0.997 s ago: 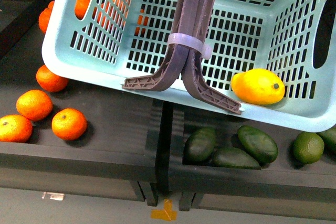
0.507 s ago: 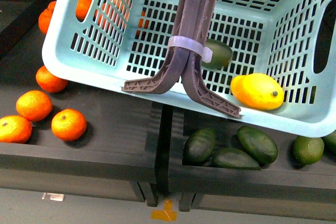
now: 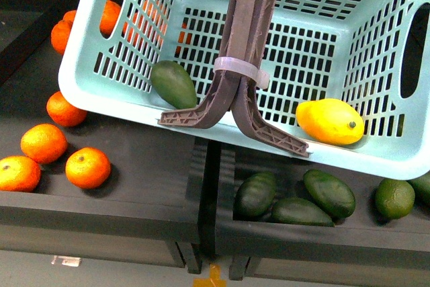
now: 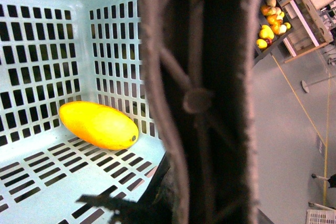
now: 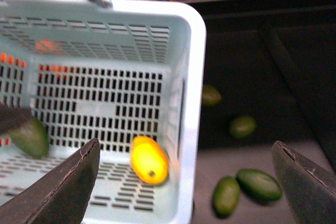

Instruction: Pick mango and avocado into basket

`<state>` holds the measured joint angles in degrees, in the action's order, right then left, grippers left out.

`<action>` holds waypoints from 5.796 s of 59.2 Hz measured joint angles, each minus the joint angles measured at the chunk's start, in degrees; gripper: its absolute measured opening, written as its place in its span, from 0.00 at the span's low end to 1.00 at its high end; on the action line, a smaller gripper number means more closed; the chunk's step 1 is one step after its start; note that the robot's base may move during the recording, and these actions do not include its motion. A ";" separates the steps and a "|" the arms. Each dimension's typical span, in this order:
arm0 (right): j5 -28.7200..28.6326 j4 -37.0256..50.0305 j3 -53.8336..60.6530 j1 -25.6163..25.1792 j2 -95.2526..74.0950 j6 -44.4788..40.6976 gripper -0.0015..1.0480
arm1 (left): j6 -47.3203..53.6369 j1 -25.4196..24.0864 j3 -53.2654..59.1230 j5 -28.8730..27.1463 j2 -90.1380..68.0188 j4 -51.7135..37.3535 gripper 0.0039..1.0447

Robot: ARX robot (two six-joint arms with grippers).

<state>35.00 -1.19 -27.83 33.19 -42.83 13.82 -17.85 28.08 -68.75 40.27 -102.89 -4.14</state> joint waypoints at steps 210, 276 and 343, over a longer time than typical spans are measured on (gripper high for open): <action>-34.84 1.14 26.27 -33.00 42.69 -13.68 0.92 | -0.20 0.07 0.00 0.15 -0.04 0.02 0.04; -34.82 1.09 26.32 -33.09 42.64 -13.66 0.92 | -64.57 -3.89 -11.85 -87.54 -12.87 -7.82 0.03; -34.86 1.09 26.32 -33.09 42.66 -13.66 0.92 | -72.54 -7.76 -30.80 -58.25 -29.38 18.97 0.55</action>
<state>0.14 -0.10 -1.52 0.10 -0.16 0.16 -90.39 20.32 -99.55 -17.98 -132.27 14.83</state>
